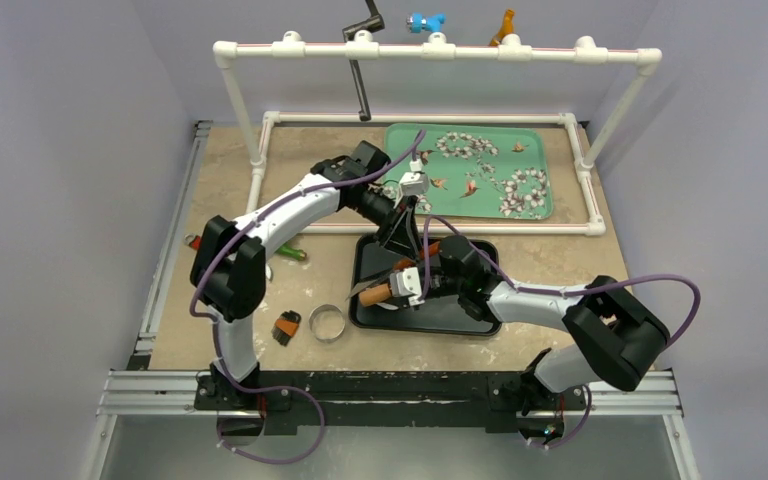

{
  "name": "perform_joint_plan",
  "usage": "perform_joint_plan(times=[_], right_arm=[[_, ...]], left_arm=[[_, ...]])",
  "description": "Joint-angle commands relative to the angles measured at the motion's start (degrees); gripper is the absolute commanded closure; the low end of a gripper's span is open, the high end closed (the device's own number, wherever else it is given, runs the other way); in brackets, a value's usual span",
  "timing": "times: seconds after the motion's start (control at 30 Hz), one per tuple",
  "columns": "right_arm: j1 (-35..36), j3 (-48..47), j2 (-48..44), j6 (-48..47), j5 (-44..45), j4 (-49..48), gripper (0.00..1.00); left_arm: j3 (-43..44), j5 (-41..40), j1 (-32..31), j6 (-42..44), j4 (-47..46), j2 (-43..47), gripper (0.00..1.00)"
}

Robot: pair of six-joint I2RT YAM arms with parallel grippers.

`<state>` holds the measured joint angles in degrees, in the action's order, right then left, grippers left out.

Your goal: Roll out the dumpling wrappers from the dough

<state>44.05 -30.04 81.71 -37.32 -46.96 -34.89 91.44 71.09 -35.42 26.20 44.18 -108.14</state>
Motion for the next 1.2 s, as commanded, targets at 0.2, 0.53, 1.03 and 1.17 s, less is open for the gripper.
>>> perform_joint_plan(times=[0.2, 0.53, 1.03, 1.17], right_arm=[[0.2, -1.7, -0.4, -4.4, -2.8, 5.4, 1.0], [0.2, -1.7, -1.0, -3.5, -1.6, 5.4, 1.0], [-4.0, 1.2, 0.0, 39.6, 32.0, -17.5, 1.0], [-5.6, -2.9, 1.3, 51.4, 44.1, -8.8, 1.0]], left_arm=[[10.8, 10.3, -0.5, 25.1, 22.0, -5.9, 1.0], [7.2, -0.5, 1.5, 2.8, 1.5, -2.1, 1.0], [5.9, -14.0, 13.5, -11.5, -7.3, 2.8, 1.0], [3.1, -15.7, 13.8, -10.5, -7.1, 4.4, 1.0]])
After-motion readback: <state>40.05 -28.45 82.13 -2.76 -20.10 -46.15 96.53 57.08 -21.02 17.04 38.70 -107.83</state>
